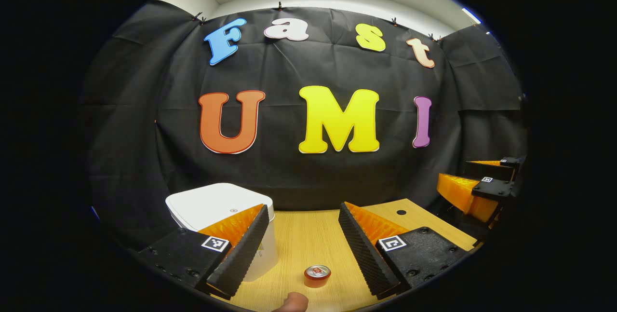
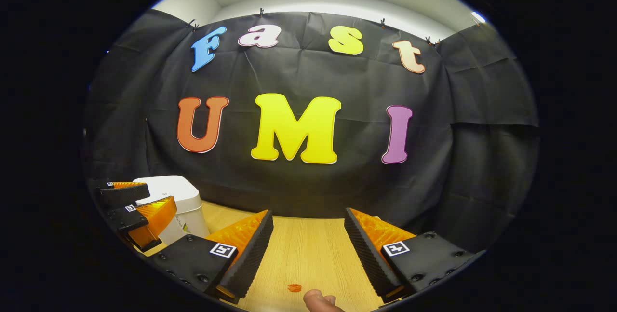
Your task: Press the lid of the desktop garbage bin to open it, pick up the crumpled paper on the desktop and throw it into the bin, then pick up the pop can on the desktop and drop it into the bin, and finally close the garbage bin lid.
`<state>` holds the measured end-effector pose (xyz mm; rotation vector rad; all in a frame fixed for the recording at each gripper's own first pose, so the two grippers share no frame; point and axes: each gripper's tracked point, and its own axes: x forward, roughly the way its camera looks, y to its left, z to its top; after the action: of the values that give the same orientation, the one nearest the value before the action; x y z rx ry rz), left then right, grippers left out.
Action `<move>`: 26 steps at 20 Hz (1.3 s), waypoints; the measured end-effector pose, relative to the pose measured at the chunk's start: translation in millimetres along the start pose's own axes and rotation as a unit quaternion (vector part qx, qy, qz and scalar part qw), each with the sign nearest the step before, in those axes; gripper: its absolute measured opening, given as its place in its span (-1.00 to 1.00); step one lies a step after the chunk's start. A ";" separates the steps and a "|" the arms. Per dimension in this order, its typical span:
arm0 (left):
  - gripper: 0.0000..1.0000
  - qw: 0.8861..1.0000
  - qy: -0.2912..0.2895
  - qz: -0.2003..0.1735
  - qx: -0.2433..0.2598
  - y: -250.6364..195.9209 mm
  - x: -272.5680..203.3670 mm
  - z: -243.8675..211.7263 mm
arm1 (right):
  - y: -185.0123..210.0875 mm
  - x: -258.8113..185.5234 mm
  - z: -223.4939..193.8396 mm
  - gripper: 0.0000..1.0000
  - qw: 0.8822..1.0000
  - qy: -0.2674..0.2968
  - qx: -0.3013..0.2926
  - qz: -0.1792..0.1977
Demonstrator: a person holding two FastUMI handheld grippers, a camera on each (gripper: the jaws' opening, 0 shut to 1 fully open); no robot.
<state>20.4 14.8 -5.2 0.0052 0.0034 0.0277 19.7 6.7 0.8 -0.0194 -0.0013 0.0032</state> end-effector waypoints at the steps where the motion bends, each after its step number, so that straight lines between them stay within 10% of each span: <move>1: 0.92 1.000 -0.002 0.006 0.001 3.9 2.3 1.1 | -1.0 1.1 0.0 0.87 1.000 0.000 0.000 -0.001; 11: 0.88 0.998 0.004 0.061 -0.017 65.0 42.5 6.4 | 4.0 4.6 -0.2 0.89 1.000 0.008 -0.022 0.011; 22: 0.07 0.990 0.080 0.114 -0.032 114.6 83.8 -21.2 | -19.1 3.3 -14.4 0.88 0.998 0.037 -0.049 -0.003; 26: -0.72 0.983 0.090 0.152 -0.051 134.1 86.6 -24.1 | -38.8 4.6 -21.6 0.87 0.998 0.050 -0.043 -0.017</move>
<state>103.2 151.4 -28.9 -0.0990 0.1829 0.3343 24.4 -32.5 -20.0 -0.1055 0.0988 -0.0310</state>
